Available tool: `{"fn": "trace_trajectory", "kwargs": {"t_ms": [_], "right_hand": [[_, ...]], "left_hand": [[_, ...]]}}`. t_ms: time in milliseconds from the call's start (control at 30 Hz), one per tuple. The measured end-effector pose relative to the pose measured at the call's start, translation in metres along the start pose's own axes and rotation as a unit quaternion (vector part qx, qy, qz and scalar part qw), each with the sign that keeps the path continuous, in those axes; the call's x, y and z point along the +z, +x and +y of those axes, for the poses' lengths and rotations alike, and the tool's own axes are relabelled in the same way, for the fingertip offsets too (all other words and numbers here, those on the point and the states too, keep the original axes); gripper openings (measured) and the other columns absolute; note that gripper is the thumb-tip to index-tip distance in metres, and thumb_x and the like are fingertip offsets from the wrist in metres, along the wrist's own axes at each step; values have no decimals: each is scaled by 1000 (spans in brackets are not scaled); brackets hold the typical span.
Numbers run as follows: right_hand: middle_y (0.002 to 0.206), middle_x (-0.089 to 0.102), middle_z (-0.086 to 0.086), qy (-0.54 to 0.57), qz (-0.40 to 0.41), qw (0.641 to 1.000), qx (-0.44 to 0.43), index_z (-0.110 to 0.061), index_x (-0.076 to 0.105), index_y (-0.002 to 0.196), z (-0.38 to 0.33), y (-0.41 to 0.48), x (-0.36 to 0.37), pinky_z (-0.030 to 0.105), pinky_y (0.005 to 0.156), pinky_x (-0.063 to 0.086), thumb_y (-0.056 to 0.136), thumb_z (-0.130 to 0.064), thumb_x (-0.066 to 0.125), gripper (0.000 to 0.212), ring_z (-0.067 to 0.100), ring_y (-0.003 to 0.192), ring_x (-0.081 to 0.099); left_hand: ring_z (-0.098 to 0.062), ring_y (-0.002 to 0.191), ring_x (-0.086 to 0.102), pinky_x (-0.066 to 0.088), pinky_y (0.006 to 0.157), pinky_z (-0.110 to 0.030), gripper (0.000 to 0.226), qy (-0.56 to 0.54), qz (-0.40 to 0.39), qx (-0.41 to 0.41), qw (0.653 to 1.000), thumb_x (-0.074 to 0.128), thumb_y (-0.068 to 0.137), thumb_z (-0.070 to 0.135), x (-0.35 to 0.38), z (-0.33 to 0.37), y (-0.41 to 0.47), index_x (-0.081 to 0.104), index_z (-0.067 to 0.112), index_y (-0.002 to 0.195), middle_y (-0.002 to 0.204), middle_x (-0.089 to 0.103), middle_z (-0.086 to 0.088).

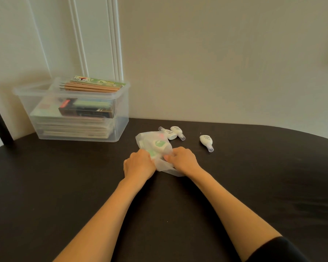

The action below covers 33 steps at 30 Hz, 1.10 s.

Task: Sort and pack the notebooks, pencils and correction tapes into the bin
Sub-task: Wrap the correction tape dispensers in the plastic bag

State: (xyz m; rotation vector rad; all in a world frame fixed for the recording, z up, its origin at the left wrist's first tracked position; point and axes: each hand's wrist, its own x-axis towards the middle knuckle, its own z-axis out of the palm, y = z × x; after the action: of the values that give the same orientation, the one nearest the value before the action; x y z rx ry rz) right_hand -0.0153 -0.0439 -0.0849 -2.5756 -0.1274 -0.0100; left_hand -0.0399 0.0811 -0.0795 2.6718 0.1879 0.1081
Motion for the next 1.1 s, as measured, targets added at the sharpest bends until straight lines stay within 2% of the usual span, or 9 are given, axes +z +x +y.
{"fn": "trace_trajectory", "kwargs": {"t_ms": [100, 233, 300, 367, 467, 567, 833, 967, 1100], "right_hand": [[58, 41, 1, 20, -34, 999, -12, -11, 44, 58, 3, -7, -7, 22, 50, 27, 91, -26, 49, 37, 15, 56, 38], [74, 51, 7, 74, -98, 992, -37, 6, 65, 90, 8, -21, -16, 24, 61, 32, 92, -27, 51, 36, 17, 71, 44], [68, 45, 4, 61, -103, 992, -40, -1, 56, 69, 9, -24, -19, 28, 62, 30, 91, -28, 51, 35, 17, 67, 39], [62, 38, 0, 58, -84, 995, -21, -12, 39, 57, 7, -24, -19, 25, 56, 26, 88, -35, 53, 41, 14, 58, 33], [61, 41, -3, 71, -3, 997, 25, -18, 37, 57, 6, -21, -15, 24, 53, 26, 80, -55, 56, 48, 11, 57, 38], [59, 43, -5, -32, 81, 996, 15, -19, 37, 60, 6, -16, -8, 24, 53, 30, 72, -67, 58, 54, 12, 63, 45], [55, 35, 0, 28, 155, 988, -4, -14, 31, 54, 3, -5, 3, 26, 51, 23, 93, -33, 48, 47, 16, 56, 35], [54, 33, -1, 56, 150, 987, -1, -14, 30, 54, 6, 0, -1, 25, 49, 23, 88, -21, 51, 41, 11, 50, 29], [50, 36, -5, 58, 142, 988, 12, -17, 35, 52, 8, 1, 0, 22, 47, 22, 77, -39, 65, 45, 8, 50, 33]], "left_hand": [[-26, 85, 54, 41, 75, -34, 20, -13, 13, -12, 1000, 52, 88, 23, 0, 0, 1, 58, 7, 98, 96, 59, -10], [-25, 97, 53, 33, 80, -32, 22, 63, 39, -27, 997, 49, 90, 32, 1, -3, -1, 44, 15, 77, 99, 60, -7], [-25, 101, 52, 31, 82, -31, 20, 94, 43, -26, 994, 48, 91, 26, 4, -4, -1, 40, 17, 75, 102, 59, -6], [-24, 99, 53, 29, 79, -30, 18, 97, 35, -22, 994, 48, 91, 20, 6, -4, 0, 39, 17, 75, 103, 59, -6], [-25, 98, 53, 30, 79, -30, 13, 81, 27, -21, 996, 47, 92, 16, 7, -3, 3, 41, 16, 80, 102, 58, -7], [-25, 96, 53, 29, 78, -30, 9, 70, 22, -21, 997, 45, 92, 14, 8, -4, 5, 46, 15, 82, 100, 58, -7], [-24, 94, 49, 28, 80, -31, 15, 56, -4, 10, 998, 46, 90, 15, 8, -5, 8, 59, 12, 97, 100, 58, -5], [-24, 100, 49, 30, 86, -31, 13, 42, -11, 14, 999, 48, 90, 14, 9, -4, 8, 59, 14, 98, 102, 58, -5], [-24, 100, 48, 30, 87, -32, 14, 5, -23, 27, 999, 47, 91, 17, 8, -5, 7, 59, 13, 94, 103, 58, -5]]}}
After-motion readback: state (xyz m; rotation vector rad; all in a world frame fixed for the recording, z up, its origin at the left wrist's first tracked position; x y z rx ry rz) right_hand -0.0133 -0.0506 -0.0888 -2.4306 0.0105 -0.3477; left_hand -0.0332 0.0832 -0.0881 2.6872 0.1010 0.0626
